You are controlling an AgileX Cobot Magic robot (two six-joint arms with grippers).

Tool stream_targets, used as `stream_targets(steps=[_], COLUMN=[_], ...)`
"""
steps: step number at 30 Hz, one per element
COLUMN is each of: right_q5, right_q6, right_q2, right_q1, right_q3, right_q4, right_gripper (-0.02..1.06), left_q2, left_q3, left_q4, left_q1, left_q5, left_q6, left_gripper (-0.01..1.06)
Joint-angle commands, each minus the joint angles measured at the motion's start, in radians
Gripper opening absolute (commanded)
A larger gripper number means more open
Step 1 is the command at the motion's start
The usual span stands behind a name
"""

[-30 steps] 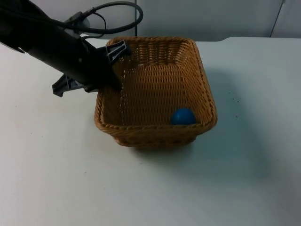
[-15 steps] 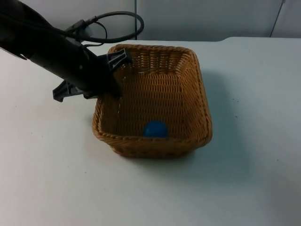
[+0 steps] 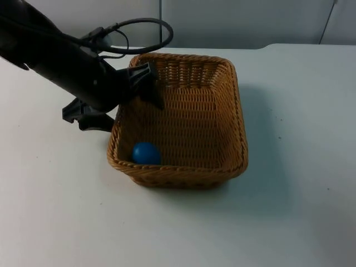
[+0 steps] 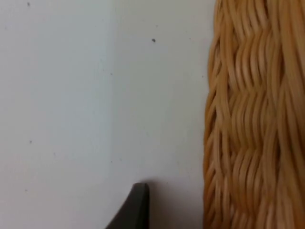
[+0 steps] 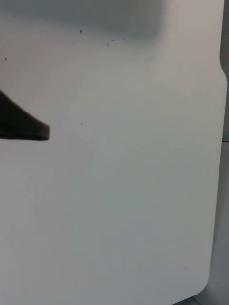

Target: Pick up the basket with the left hand and place the ball into the basket with the right hand.

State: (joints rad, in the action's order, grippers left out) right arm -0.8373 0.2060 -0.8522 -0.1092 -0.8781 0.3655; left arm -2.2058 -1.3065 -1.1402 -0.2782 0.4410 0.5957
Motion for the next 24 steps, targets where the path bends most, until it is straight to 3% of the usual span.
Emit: stream_targets(steps=[1, 7, 11, 19, 22, 23, 24], right_q5=[0.010, 0.010, 0.015, 0.038, 0.046, 0.046, 0.049], right_q6=[0.004, 0.004, 0.004, 0.006, 0.006, 0.006, 0.006], right_q2=[0.000, 0.000, 0.000, 0.000, 0.000, 0.000, 0.000], right_q1=[-0.004, -0.004, -0.004, -0.004, -0.004, -0.004, -0.004], right_q3=[0.004, 0.004, 0.004, 0.004, 0.004, 0.004, 0.004], right_q4=[0.004, 0.004, 0.000, -0.004, -0.004, -0.004, -0.004], right_gripper=[1.01, 1.01, 1.01, 1.01, 1.01, 1.01, 1.01], left_q2=[0.007, 0.031, 0.086, 0.216, 0.285, 0.285, 0.320], left_q3=[-0.007, -0.007, -0.007, -0.007, -0.007, -0.007, -0.007], left_q4=[0.018, 0.097, 0.312, 0.460, 0.644, 0.644, 0.757], left_q1=[-0.009, -0.009, -0.009, -0.009, -0.009, -0.009, -0.009], left_q5=[0.019, 0.040, 0.031, 0.040, 0.046, 0.046, 0.052], left_q6=[-0.009, -0.095, -0.224, -0.319, -0.353, -0.353, -0.379], left_gripper=[0.92, 0.92, 0.92, 0.92, 0.92, 0.92, 0.92])
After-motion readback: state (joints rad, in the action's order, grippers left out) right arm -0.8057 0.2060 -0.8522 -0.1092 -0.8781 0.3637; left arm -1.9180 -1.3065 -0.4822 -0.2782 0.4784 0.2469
